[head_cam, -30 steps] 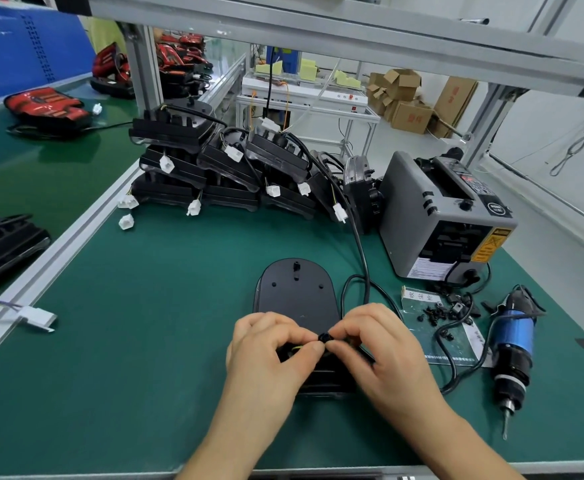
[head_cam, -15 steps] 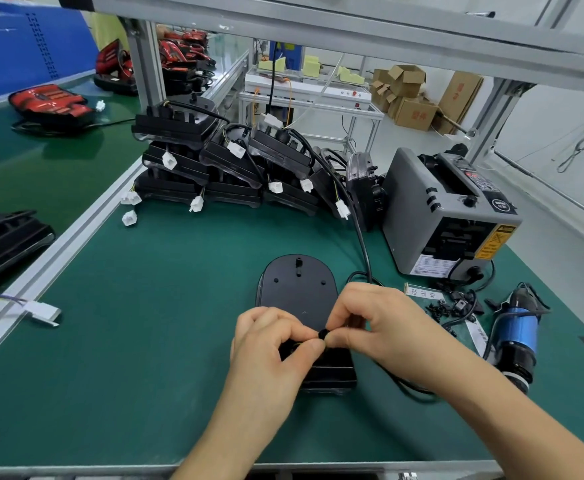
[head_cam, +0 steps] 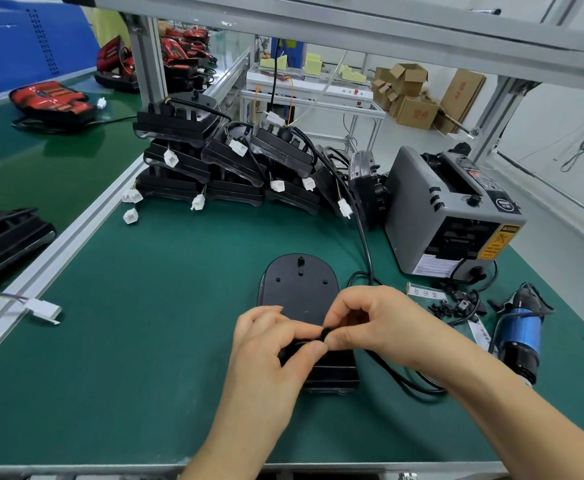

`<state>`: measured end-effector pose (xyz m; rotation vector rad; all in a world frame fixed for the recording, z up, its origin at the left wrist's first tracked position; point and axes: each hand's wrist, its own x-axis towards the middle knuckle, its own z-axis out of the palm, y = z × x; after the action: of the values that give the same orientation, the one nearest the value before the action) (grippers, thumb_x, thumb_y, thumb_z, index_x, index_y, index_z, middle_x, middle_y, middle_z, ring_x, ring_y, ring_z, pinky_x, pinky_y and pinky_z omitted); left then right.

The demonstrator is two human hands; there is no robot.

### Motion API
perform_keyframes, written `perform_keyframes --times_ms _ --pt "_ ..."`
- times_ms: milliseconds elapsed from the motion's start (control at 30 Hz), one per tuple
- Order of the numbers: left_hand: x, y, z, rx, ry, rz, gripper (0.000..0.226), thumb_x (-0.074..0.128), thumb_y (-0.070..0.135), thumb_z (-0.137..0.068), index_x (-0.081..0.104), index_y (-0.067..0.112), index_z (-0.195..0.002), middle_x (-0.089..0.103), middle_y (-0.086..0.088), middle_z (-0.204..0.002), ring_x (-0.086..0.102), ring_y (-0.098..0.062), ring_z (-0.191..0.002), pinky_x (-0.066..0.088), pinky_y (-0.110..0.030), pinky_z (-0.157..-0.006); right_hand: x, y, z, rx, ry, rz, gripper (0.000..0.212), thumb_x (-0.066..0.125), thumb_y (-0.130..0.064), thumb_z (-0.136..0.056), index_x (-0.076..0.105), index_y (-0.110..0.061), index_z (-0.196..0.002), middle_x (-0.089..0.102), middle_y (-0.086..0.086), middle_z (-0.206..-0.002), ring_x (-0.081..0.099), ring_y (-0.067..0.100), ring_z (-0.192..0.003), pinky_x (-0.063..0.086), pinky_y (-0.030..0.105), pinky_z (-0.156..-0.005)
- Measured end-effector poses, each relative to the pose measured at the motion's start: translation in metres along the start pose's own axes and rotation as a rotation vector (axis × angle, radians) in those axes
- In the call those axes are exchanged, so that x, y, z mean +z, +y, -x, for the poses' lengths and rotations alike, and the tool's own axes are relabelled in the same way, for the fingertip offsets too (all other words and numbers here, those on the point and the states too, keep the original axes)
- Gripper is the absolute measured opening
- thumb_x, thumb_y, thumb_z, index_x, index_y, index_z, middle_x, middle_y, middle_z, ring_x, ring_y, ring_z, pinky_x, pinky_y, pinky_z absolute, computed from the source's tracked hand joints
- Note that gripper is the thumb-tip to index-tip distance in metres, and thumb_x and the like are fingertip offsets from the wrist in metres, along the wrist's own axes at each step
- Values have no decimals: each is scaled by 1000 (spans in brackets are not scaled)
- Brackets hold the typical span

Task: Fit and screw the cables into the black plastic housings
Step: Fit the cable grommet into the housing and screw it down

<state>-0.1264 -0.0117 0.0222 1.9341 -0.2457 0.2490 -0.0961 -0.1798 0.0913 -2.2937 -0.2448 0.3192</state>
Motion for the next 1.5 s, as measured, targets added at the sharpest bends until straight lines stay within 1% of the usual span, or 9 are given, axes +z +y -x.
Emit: perform_keyframes --times_ms 133,300,467,567,667,867,1033,1167,1500 --pt "-1 -1 0 9 32 -6 20 78 20 -72 67 37 -74 50 42 -102 31 18 -119 21 5 -85 1 0 0 -11 20 1 18 82 -23 -69 66 -29 -67 62 -11 -64 52 1 -59 43 20 -59" --pt "-3 -3 0 65 -44 -26 18 75 19 -77 66 34 -75 60 28 -95 31 12 -122 22 1 -89 -1 5 5 -34 27 -24 20 79 -20 -74 68 -34 -65 63 -15 -66 53 -4 -62 41 11 -61" --pt "-9 -5 1 55 -73 4 21 69 32 -77 59 37 -95 40 42 -111 23 14 -128 18 5 -90 -3 6 6 -64 -16 -18 22 75 -17 -79 66 -34 -67 61 -18 -66 52 -5 -63 39 9 -63" --pt "-13 -9 0 93 -149 -29 19 63 34 -77 58 38 -96 45 36 -112 25 10 -129 18 2 -94 -8 3 2 -26 -100 -20 17 72 -18 -82 67 -29 -70 59 -20 -60 49 -6 -57 35 6 -58" --pt "-12 -11 0 90 -146 -29 17 68 27 -80 61 37 -93 50 32 -108 28 8 -128 20 1 -94 -15 -2 -5 23 -218 -19 16 71 -19 -83 68 -28 -71 60 -16 -66 49 -2 -62 38 10 -61" --pt "-9 -12 1 119 -101 -42 15 62 36 -75 57 42 -87 51 30 -109 32 3 -127 24 -2 -94 -22 -10 -14 69 -430 -11 20 67 -19 -86 65 -30 -69 58 -16 -66 48 1 -64 38 16 -66" --pt "-7 -14 3 171 -91 -32 10 63 37 -77 59 42 -85 57 24 -99 34 -5 -128 29 -12 -97 -20 -8 -17 115 -444 58 16 65 -25 -88 64 -29 -72 57 -21 -62 46 -7 -58 37 10 -59" --pt "-6 -12 2 158 -84 9 10 60 49 -72 58 44 -80 58 21 -97 36 -3 -127 29 -10 -96 -17 -4 -21 146 -410 106 11 66 -30 -85 67 -28 -75 60 -17 -69 49 2 -65 42 20 -66" --pt "-6 -11 1 134 -80 10 12 67 34 -74 59 40 -80 60 19 -97 38 0 -123 29 -10 -95 -20 -19 -38 231 -513 194 10 67 -29 -85 67 -23 -77 56 -7 -72 49 7 -70 46 20 -65"
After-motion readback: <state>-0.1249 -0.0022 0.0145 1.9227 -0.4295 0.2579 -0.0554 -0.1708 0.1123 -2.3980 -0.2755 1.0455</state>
